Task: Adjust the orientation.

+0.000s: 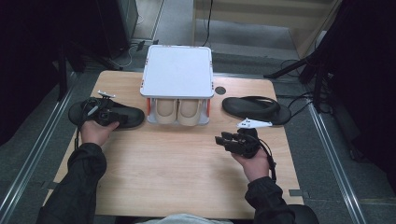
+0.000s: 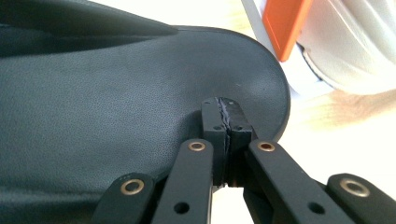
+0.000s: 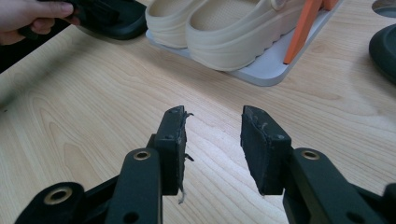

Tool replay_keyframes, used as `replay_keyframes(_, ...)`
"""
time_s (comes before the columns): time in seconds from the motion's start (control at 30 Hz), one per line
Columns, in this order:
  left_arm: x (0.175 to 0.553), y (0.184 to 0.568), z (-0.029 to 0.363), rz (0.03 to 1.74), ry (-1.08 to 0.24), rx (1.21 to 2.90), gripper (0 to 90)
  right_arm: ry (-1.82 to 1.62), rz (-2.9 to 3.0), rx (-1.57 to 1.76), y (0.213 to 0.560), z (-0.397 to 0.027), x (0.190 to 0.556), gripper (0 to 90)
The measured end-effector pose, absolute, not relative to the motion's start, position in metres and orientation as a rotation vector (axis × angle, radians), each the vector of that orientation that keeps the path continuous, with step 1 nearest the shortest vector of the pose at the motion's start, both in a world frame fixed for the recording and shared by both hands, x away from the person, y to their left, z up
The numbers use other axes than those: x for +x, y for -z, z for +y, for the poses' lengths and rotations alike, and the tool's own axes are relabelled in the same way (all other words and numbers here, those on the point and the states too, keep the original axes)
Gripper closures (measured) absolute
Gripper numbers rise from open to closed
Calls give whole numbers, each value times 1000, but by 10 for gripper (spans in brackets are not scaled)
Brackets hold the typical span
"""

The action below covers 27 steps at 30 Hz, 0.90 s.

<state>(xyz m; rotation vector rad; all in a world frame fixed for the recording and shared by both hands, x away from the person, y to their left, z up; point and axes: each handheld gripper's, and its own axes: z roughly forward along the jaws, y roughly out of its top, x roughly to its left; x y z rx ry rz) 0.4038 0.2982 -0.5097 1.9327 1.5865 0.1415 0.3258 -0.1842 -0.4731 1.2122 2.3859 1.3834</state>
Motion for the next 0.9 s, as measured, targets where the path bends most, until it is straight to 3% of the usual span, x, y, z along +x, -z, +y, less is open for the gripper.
replay_keyframes(0.57,351,509,309,1581,-140,1953,882,-1396,2419,1176,473,-172,333,618)
replay_keyframes(0.77,344,494,322,1607,-123,1841,671,-1390,2425,1165,473,-169,336,618)
replay_keyframes(0.9,336,478,336,1638,-194,1765,598,-1389,2425,1163,472,-169,336,618)
